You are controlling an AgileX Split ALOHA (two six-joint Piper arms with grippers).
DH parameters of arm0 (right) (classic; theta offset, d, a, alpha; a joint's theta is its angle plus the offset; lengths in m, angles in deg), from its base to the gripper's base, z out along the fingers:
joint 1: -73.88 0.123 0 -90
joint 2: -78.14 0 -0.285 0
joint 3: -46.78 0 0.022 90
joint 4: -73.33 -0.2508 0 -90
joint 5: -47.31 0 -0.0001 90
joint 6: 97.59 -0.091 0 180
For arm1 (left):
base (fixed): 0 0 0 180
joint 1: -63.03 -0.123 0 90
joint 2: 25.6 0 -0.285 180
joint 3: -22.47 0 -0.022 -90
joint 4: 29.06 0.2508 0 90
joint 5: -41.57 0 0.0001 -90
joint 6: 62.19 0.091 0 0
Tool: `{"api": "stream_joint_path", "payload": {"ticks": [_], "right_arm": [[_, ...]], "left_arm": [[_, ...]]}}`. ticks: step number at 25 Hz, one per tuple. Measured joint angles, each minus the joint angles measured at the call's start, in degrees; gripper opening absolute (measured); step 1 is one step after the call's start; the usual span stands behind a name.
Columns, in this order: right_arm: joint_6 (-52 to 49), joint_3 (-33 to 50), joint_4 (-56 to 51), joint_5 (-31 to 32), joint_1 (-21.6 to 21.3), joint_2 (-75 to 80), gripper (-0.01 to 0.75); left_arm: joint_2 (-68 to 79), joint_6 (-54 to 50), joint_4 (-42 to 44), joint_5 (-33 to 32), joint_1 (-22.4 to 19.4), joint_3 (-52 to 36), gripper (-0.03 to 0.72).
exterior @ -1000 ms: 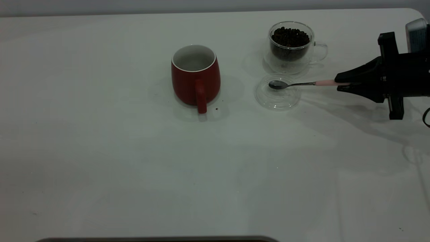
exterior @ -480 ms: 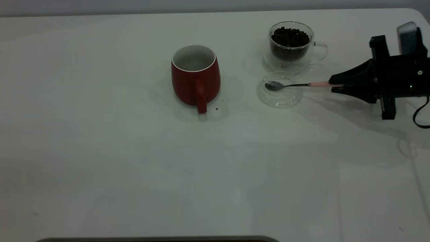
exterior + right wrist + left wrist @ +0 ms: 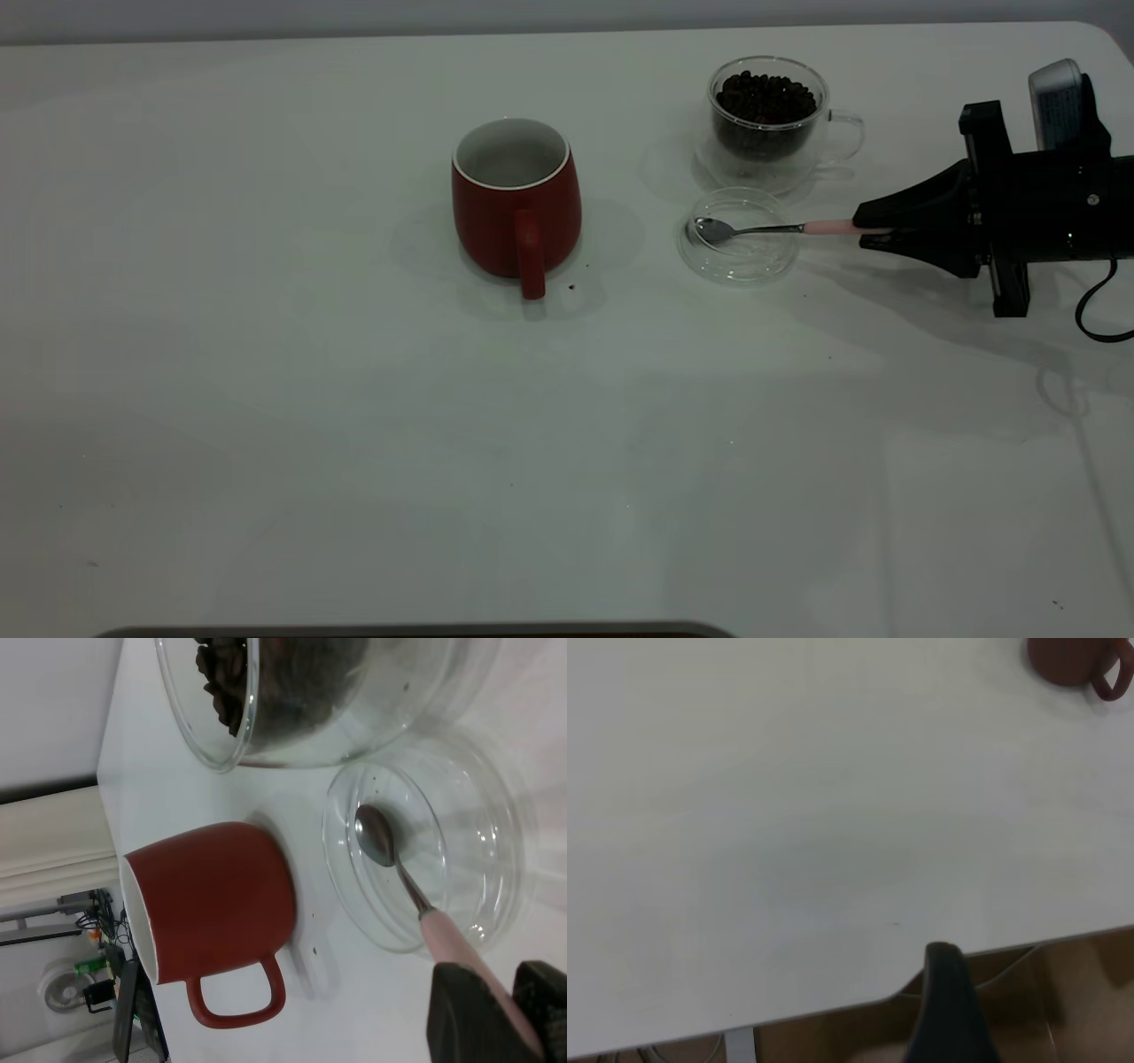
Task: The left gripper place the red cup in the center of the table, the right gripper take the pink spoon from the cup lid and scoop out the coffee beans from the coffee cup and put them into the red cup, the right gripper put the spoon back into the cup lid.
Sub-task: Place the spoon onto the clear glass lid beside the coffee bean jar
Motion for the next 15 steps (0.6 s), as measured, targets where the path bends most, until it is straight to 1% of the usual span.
{"api": "stream_joint_path", "payload": {"ticks": [3, 5, 8, 10, 13, 15], "right_arm": [[0.2, 0.0, 0.0, 0.0, 0.0, 0.0, 0.122], [0.2, 0.0, 0.0, 0.0, 0.0, 0.0, 0.148], [0.2, 0.0, 0.0, 0.0, 0.0, 0.0, 0.233], [0.2, 0.0, 0.0, 0.0, 0.0, 0.0, 0.308], [0.2, 0.0, 0.0, 0.0, 0.0, 0.0, 0.401], [0.1, 0.0, 0.0, 0.0, 0.0, 0.0, 0.446]], "left_arm": [[0.0, 0.0, 0.0, 0.0, 0.0, 0.0, 0.586], [0.0, 0.0, 0.0, 0.0, 0.0, 0.0, 0.586], [0.0, 0.0, 0.0, 0.0, 0.0, 0.0, 0.586], [0.0, 0.0, 0.0, 0.0, 0.0, 0.0, 0.586], [0.0, 0.0, 0.0, 0.0, 0.0, 0.0, 0.586], [0.0, 0.0, 0.0, 0.0, 0.0, 0.0, 0.586]]}}
